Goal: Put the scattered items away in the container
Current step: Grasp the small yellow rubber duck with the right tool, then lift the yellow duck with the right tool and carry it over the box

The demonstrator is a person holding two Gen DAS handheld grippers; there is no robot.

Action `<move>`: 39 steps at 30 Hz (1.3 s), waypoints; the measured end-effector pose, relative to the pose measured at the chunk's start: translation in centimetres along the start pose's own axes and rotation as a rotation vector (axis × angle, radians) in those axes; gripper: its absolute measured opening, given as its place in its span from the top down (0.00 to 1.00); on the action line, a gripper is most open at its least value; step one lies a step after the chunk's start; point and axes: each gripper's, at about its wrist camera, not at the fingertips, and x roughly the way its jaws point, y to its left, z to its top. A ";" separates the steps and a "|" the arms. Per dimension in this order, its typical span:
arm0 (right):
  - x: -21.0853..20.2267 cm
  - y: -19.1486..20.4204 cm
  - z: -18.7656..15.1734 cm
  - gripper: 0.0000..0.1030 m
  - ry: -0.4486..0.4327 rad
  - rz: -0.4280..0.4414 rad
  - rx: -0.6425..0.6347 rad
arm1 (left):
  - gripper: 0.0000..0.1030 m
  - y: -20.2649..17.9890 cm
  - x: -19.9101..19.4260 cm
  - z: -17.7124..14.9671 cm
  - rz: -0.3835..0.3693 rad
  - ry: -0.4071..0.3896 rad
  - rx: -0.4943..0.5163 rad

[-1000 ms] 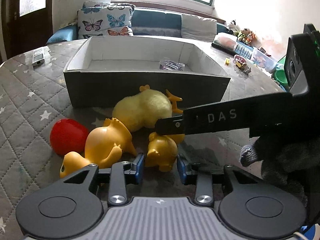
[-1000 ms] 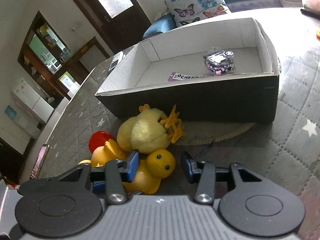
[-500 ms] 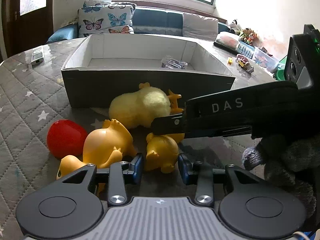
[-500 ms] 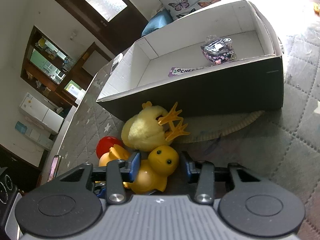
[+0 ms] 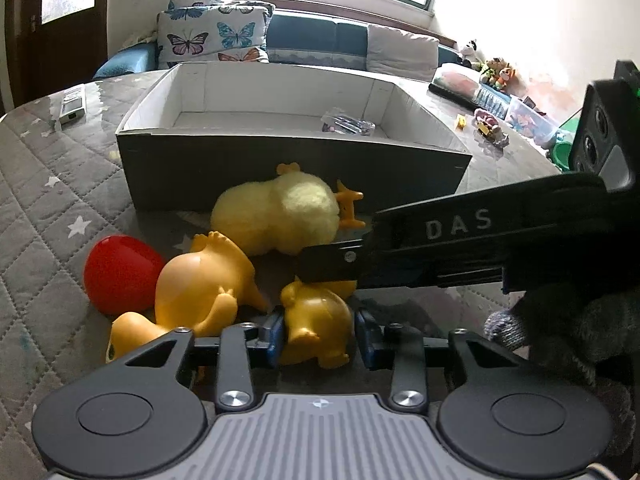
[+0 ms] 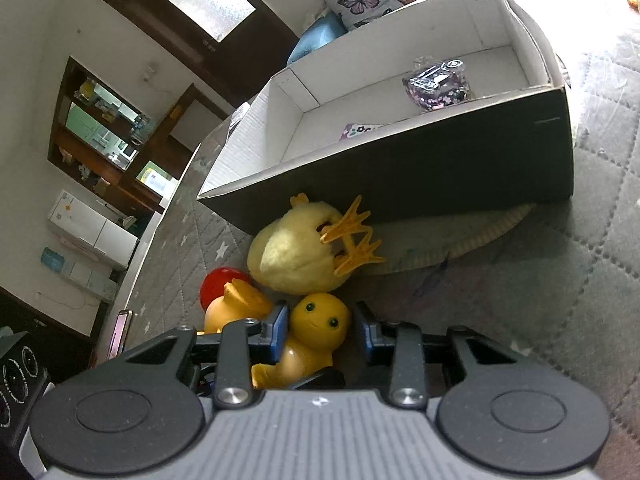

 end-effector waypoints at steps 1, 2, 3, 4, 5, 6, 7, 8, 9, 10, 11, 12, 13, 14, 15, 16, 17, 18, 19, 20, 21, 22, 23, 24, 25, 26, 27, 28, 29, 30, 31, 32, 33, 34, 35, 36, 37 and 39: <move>0.0 0.0 0.0 0.66 0.001 0.001 0.000 | 0.65 0.2 0.0 0.0 -0.008 -0.001 -0.006; 0.0 0.0 0.0 0.66 0.003 0.002 0.000 | 0.65 0.3 -0.1 0.0 -0.015 0.000 -0.018; -0.1 0.1 -0.1 0.66 0.004 0.003 -0.001 | 0.65 0.4 -0.1 0.0 -0.018 0.000 -0.025; -0.1 0.2 -0.1 0.66 0.004 0.002 -0.006 | 0.65 0.4 -0.1 0.0 -0.018 0.000 -0.025; -0.1 0.4 -0.2 0.66 0.004 0.000 -0.010 | 0.65 0.4 -0.2 -0.1 -0.016 -0.001 -0.026; -0.2 0.4 -0.2 0.66 0.004 -0.001 -0.012 | 0.65 0.3 -0.2 -0.1 -0.015 -0.002 -0.027; -0.2 0.4 -0.3 0.65 0.004 0.000 -0.009 | 0.65 0.3 -0.3 -0.1 -0.014 -0.003 -0.028; -0.3 0.4 -0.3 0.65 0.004 0.002 -0.007 | 0.65 0.3 -0.4 -0.2 -0.013 -0.007 -0.030; -0.4 0.4 -0.4 0.65 0.003 0.004 -0.006 | 0.65 0.2 -0.5 -0.2 -0.012 -0.011 -0.033; -0.5 0.4 -0.4 0.65 0.000 0.007 -0.004 | 0.65 0.1 -0.6 -0.2 -0.010 -0.015 -0.036; -0.6 0.4 -0.4 0.65 -0.003 0.009 -0.004 | 0.65 0.0 -0.7 -0.2 -0.006 -0.019 -0.033; -0.8 0.5 -0.4 0.65 -0.007 0.012 -0.003 | 0.65 -0.1 -1.0 -0.2 -0.005 -0.026 -0.032; -1.0 0.5 -0.4 0.66 -0.012 0.015 -0.003 | 0.65 -0.2 -1.2 -0.1 -0.004 -0.033 -0.030; -1.2 0.7 -0.4 0.66 -0.018 0.019 -0.005 | 0.65 -0.4 -1.4 -0.1 -0.002 -0.039 -0.028; -1.5 0.8 -0.4 0.66 -0.025 0.023 -0.008 | 0.65 -0.5 -1.7 0.0 -0.003 -0.047 -0.025; -1.7 1.0 -0.3 0.66 -0.032 0.027 -0.010 | 0.65 -0.6 -2.0 0.2 -0.004 -0.055 -0.021; -2.0 1.1 -0.2 0.66 -0.040 0.031 -0.011 | 0.65 -0.7 -2.3 0.3 -0.006 -0.064 -0.017; -2.4 1.2 -0.1 0.66 -0.048 0.035 -0.013 | 0.65 -0.8 -2.6 0.5 -0.007 -0.073 -0.014; -2.7 1.4 0.1 0.66 -0.057 0.039 -0.017 | 0.65 -0.9 -2.9 0.8 -0.008 -0.081 -0.011; -3.1 1.6 0.3 0.66 -0.067 0.041 -0.022 | 0.65 -1.1 -3.1 1.1 -0.010 -0.089 -0.009; -3.4 1.9 0.5 0.66 -0.078 0.042 -0.028 | 0.65 -1.2 -3.4 1.5 -0.013 -0.097 -0.008; -3.7 2.2 0.8 0.66 -0.089 0.042 -0.034 | 0.65 -1.2 -3.5 2.0 -0.017 -0.104 -0.008; -4.0 2.4 1.1 0.66 -0.100 0.042 -0.040 | 0.65 -1.3 -3.7 2.5 -0.021 -0.111 -0.007; -4.3 2.6 1.6 0.66 -0.111 0.042 -0.045 | 0.65 -1.3 -3.9 3.0 -0.025 -0.117 -0.007; -4.5 2.7 2.0 0.66 -0.121 0.042 -0.050 | 0.65 -1.3 -4.0 3.5 -0.027 -0.123 -0.006; -4.7 2.9 2.5 0.66 -0.131 0.042 -0.054 | 0.65 -1.3 -4.1 4.1 -0.030 -0.129 -0.005; -5.0 3.1 2.9 0.66 -0.141 0.042 -0.059 | 0.65 -1.4 -4.1 4.6 -0.032 -0.134 -0.002; -5.2 3.2 3.4 0.66 -0.151 0.041 -0.064 | 0.65 -1.4 -4.1 5.1 -0.033 -0.138 0.000; -5.2 3.3 3.9 0.66 -0.159 0.040 -0.068 | 0.65 -1.4 -4.0 5.9 -0.035 -0.142 0.002; -5.3 3.5 4.5 0.66 -0.167 0.038 -0.072 | 0.65 -1.4 -3.8 6.4 -0.037 -0.144 0.003; -5.4 3.6 5.0 0.66 -0.175 0.036 -0.076 | 0.65 -1.4 -3.6 6.9 -0.039 -0.146 0.005; -5.4 3.6 5.4 0.66 -0.182 0.033 -0.078 | 0.65 -1.4 -3.5 7.5 -0.041 -0.147 0.008; -5.4 3.6 5.9 0.66 -0.189 0.031 -0.078 | 0.65 -1.4 -3.2 8.1 -0.042 -0.147 0.010; -5.5 3.5 6.4 0.66 -0.196 0.029 -0.075 | 0.65 -1.4 -3.0 8.7 -0.043 -0.147 0.013; -5.5 3.4 6.9 0.66 -0.203 0.027 -0.071 | 0.65 -1.4 -2.7 9.3 -0.047 -0.146 0.016; -5.6 3.3 7.4 0.66 -0.209 0.025 -0.067 | 0.65 -1.4 -2.3 9.9 -0.051 -0.144 0.018; -5.5 3.2 7.9 0.66 -0.213 0.023 -0.064 | 0.65 -1.3 -1.9 10.5 -0.055 -0.141 0.019; -5.4 2.9 8.8 0.66 -0.221 0.018 -0.058 | 0.65 -1.3 -1.2 11.4 -0.057 -0.134 0.029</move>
